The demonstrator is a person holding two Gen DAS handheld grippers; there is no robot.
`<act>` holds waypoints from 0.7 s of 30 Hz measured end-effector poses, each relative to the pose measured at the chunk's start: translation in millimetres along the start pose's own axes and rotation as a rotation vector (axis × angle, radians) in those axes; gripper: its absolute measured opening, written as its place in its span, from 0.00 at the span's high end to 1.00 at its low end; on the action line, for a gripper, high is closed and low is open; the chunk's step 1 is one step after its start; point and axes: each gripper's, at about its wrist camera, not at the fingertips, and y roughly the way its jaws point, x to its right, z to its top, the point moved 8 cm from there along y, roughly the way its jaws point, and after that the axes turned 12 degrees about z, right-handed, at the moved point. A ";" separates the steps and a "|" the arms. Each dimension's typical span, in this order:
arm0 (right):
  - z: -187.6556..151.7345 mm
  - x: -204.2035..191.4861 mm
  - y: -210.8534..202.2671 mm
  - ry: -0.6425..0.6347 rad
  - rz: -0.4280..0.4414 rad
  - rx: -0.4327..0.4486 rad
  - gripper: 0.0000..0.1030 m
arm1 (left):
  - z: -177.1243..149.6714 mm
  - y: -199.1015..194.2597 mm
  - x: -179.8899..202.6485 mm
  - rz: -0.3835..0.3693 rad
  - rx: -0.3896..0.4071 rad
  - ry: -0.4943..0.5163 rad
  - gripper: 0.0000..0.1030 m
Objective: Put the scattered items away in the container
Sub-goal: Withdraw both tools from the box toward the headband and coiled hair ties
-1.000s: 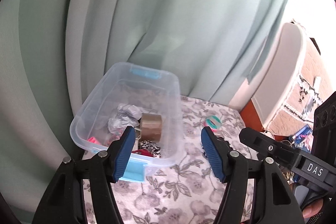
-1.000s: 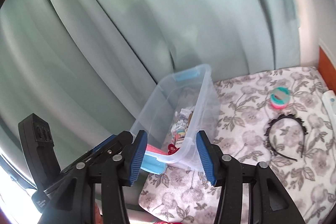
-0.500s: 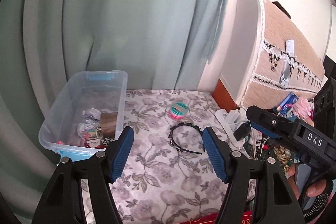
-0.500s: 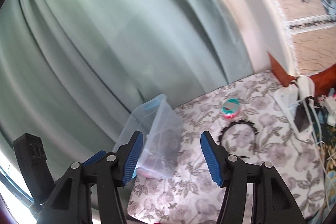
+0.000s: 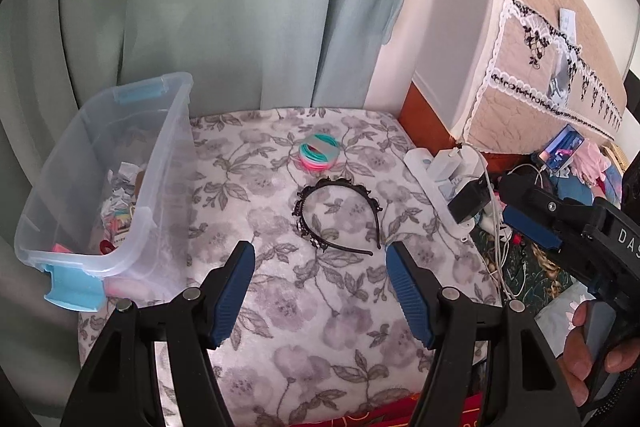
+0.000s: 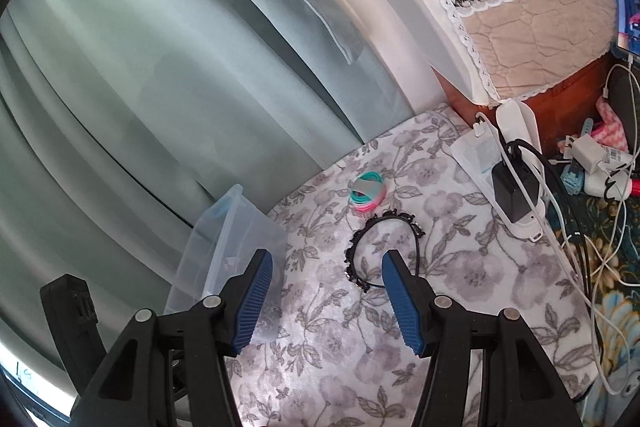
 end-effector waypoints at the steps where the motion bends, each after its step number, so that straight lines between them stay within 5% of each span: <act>1: -1.4 5.3 4.0 0.006 -0.010 -0.011 0.41 | -0.7 7.1 0.4 0.006 -0.012 -0.002 0.33; 21: -1.7 79.6 113.8 -0.001 -0.159 -0.219 0.41 | 3.3 177.2 26.4 0.044 -0.200 0.007 0.35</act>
